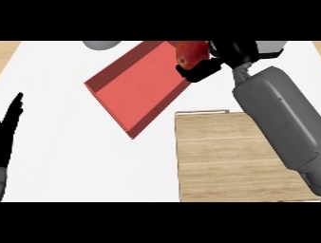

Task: Pick the pear from the tray and place it in the cardboard box

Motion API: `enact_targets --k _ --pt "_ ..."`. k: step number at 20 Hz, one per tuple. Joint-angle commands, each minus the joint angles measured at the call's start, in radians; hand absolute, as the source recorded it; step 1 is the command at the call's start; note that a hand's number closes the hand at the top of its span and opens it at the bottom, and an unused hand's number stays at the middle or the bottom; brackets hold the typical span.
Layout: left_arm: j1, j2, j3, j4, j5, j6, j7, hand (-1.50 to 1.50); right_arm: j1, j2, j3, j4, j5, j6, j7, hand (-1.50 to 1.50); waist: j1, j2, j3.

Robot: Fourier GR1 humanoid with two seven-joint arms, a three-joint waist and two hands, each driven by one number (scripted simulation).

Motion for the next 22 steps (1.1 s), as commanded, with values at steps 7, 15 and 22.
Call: enact_targets --k 7,15,22 --pt "-0.053 -0.01 0.019 0.033 -0.004 -0.034 -0.006 0.0 -0.312 0.191 -0.168 0.414 -0.053 -0.009 0.015 1.5 0.023 0.013 0.0" --pt "-0.094 -0.043 0.001 0.04 -0.038 -0.014 0.012 0.0 -0.444 0.274 -0.233 0.704 -0.025 -0.146 -0.069 1.5 0.048 0.026 -0.001" --pt "-0.108 -0.026 -0.006 0.019 -0.036 -0.053 0.003 0.0 -0.473 0.269 -0.252 0.852 0.003 -0.224 -0.041 1.5 0.087 0.042 -0.001"
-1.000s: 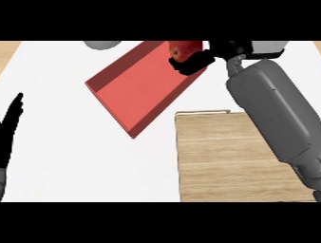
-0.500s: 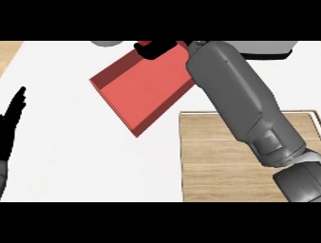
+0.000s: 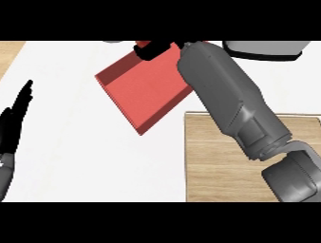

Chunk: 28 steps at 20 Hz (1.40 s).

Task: Pick the pear from the tray and place it in the cardboard box

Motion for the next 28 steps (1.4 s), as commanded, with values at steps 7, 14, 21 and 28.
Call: enact_targets --k 7,14,21,28 --pt "-0.025 -0.032 -0.02 0.008 -0.014 0.002 0.002 0.0 -0.016 0.025 -0.084 0.144 -0.074 -0.012 0.031 -1.5 0.038 0.012 0.0" --pt "-0.039 -0.031 -0.02 0.018 -0.024 -0.002 -0.003 0.0 0.015 0.026 -0.134 0.09 -0.118 -0.135 -0.147 -1.5 0.035 0.016 0.001" --pt "-0.026 -0.029 -0.003 0.026 -0.023 0.004 -0.011 0.0 0.055 0.021 -0.272 0.034 -0.234 -0.228 -0.298 -1.5 0.004 0.006 0.002" --pt "0.02 -0.027 0.01 -0.021 -0.016 0.002 0.014 0.0 0.068 -0.114 -0.379 0.041 -0.332 -0.076 -0.391 -1.5 -0.016 -0.009 0.003"
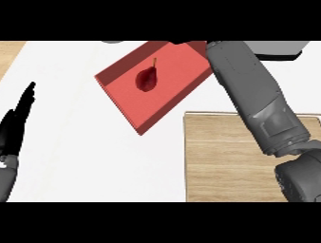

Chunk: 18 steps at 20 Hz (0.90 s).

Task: Pick the pear from the tray and place it in the cardboard box

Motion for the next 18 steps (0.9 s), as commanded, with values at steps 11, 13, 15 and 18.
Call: enact_targets --k 11,13,15,18 --pt "0.039 0.014 0.041 -0.035 0.006 -0.021 0.048 0.0 0.168 -0.303 -0.085 0.013 -0.071 0.264 -0.144 -1.5 -0.057 -0.025 0.001" --pt "0.006 0.0 0.026 -0.012 -0.027 -0.001 0.051 0.0 0.193 -0.324 -0.082 0.035 -0.062 0.28 -0.174 -1.5 -0.051 -0.018 0.001" --pt "0.028 -0.02 0.026 -0.037 -0.028 0.011 0.044 0.0 0.228 -0.335 -0.069 0.041 -0.054 0.337 -0.21 -1.5 -0.047 -0.019 0.001" --pt "0.062 0.022 0.074 -0.018 0.019 -0.045 0.0 0.0 0.26 -0.445 -0.051 0.037 -0.042 0.481 -0.198 -1.5 -0.057 -0.023 0.0"
